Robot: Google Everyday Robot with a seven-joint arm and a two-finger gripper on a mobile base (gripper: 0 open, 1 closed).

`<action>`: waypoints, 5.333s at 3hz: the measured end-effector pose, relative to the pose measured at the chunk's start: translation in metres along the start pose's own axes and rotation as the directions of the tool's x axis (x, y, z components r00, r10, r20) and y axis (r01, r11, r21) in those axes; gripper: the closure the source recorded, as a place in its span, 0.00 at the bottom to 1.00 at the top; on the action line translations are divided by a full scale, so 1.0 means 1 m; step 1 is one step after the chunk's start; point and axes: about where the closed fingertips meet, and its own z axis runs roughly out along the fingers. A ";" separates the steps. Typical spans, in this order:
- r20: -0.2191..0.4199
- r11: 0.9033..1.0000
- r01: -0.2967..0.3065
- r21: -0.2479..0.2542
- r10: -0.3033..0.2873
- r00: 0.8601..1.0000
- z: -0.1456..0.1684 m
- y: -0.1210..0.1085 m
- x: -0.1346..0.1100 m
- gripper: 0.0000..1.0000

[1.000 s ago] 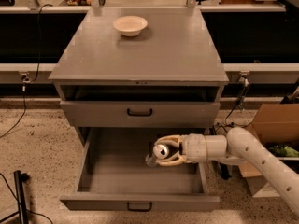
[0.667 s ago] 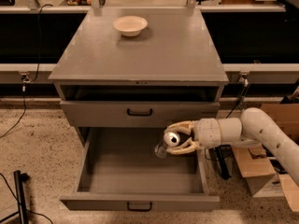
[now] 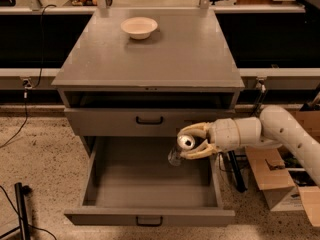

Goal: Pick redbull can from middle drawer and place on counter

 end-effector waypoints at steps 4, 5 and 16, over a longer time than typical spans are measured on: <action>-0.146 0.947 -0.283 -0.151 0.262 0.954 -0.067 -0.108 -0.155 1.00; -0.169 0.934 -0.350 -0.066 0.335 0.927 -0.073 -0.151 -0.158 1.00; -0.086 0.889 -0.304 0.344 0.352 0.932 -0.052 -0.264 -0.138 0.34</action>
Offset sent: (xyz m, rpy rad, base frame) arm 0.0073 -0.0547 0.2200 -0.1507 0.1500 0.1729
